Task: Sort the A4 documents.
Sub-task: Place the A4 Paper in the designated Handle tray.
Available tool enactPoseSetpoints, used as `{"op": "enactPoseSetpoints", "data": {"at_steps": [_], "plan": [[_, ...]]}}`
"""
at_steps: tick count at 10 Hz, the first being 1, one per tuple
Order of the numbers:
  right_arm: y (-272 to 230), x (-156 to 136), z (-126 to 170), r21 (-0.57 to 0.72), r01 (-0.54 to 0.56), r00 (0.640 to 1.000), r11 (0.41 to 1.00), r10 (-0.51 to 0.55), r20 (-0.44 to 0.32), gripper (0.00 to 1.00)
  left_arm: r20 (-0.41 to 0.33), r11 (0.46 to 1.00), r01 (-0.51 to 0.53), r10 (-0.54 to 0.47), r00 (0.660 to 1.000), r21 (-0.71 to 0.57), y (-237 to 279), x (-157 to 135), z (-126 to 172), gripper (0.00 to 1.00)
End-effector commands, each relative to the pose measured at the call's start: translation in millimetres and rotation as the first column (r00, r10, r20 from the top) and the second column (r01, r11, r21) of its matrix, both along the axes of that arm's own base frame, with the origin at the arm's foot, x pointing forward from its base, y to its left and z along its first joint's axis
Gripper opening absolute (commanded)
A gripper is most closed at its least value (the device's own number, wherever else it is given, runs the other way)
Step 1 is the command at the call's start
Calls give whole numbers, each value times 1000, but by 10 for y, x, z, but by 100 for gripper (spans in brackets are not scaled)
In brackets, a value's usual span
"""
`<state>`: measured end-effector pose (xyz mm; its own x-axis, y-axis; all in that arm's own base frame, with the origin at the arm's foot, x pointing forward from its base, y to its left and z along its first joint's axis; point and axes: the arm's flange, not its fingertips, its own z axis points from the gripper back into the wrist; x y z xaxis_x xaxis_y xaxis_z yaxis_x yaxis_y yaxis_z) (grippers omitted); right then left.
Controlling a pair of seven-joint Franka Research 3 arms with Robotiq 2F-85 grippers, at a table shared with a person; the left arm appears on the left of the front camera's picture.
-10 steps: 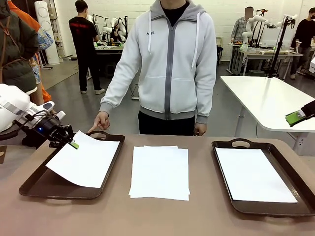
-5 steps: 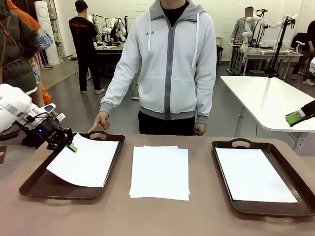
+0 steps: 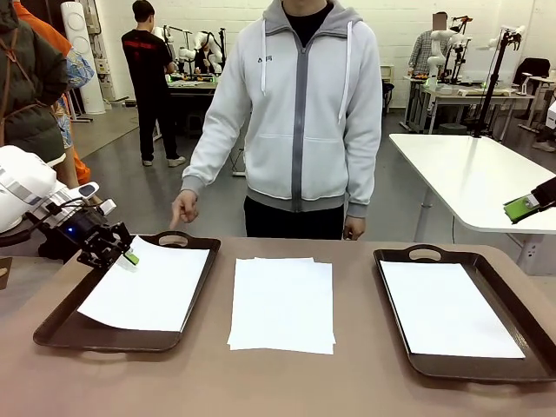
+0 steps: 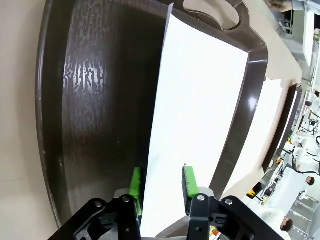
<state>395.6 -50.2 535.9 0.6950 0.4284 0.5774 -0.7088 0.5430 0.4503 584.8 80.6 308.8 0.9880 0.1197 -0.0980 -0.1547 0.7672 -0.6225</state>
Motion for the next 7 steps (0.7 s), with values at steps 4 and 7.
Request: {"op": "enactPoseSetpoints", "data": {"at_steps": [4, 7], "plan": [[2, 7, -7, 7, -6, 1000, 1000, 6, 2, 100, 3, 1000, -8, 8, 1000, 23, 45, -50, 124, 100], [2, 7, -7, 7, -6, 1000, 1000, 6, 2, 100, 15, 1000, -11, 11, 1000, 27, 46, -65, 142, 100]]}}
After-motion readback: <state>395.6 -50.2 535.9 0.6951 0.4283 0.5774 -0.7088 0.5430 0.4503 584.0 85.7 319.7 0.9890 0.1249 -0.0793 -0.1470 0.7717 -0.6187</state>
